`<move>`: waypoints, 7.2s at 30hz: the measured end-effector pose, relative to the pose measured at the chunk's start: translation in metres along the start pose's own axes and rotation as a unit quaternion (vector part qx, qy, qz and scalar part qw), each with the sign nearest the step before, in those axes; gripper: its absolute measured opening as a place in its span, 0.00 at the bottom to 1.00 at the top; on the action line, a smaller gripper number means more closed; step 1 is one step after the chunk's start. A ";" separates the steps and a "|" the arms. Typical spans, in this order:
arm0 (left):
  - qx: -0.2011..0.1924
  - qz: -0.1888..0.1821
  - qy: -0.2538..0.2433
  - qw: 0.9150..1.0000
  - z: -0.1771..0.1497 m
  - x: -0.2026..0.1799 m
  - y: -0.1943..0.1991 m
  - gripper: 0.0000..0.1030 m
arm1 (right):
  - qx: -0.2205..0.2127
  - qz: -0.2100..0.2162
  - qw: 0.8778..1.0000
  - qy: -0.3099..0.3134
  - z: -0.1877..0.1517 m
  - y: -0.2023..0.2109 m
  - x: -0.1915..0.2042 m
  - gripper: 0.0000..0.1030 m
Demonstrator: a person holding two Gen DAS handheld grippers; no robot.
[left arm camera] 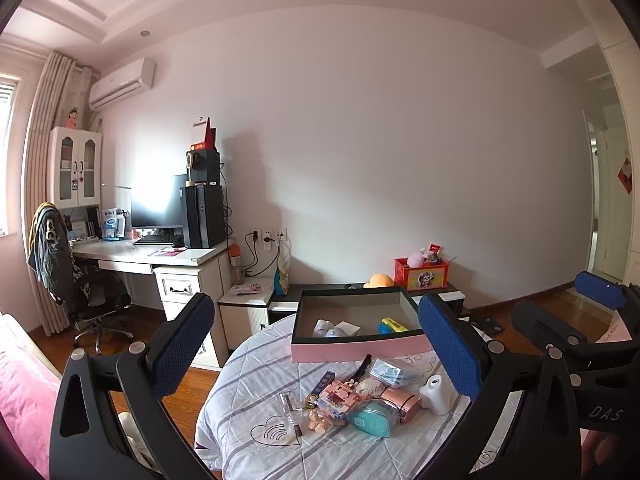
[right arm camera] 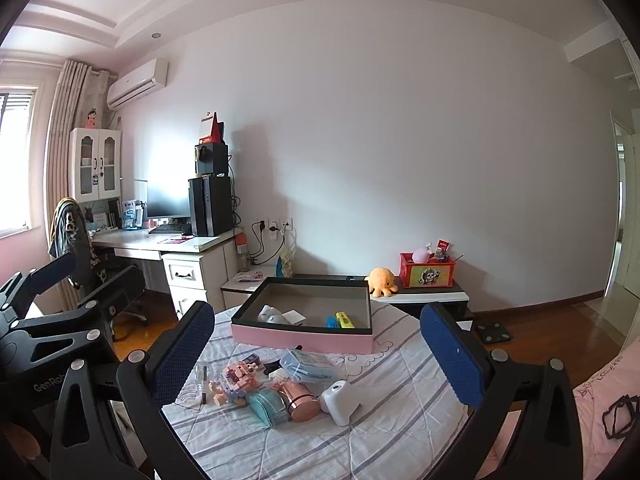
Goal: Organize rigid objects
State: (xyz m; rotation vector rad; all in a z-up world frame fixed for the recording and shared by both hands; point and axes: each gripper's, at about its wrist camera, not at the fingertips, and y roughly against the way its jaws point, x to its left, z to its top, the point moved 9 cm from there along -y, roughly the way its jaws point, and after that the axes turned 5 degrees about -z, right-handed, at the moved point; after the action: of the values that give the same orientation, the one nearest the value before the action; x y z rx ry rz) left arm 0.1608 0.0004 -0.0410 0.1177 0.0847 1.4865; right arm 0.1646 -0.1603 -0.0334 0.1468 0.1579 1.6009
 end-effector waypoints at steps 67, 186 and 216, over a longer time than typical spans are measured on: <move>0.289 -0.074 -0.012 0.954 -0.198 -0.001 -0.203 1.00 | 0.271 -0.014 0.961 -0.046 -0.196 -0.172 -0.064 1.00; 0.056 0.014 -0.005 0.998 -0.021 0.002 -0.056 1.00 | 0.051 0.003 0.999 -0.004 -0.016 -0.058 -0.006 1.00; 0.029 0.015 -0.002 0.999 -0.008 0.003 -0.009 1.00 | 0.024 -0.003 1.000 0.005 -0.003 -0.005 0.003 1.00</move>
State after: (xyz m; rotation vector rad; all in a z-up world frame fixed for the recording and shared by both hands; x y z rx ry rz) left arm 0.1691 0.0028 -0.0501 0.1695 0.1238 1.5145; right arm 0.1684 -0.1567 -0.0376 0.1751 0.2041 1.5918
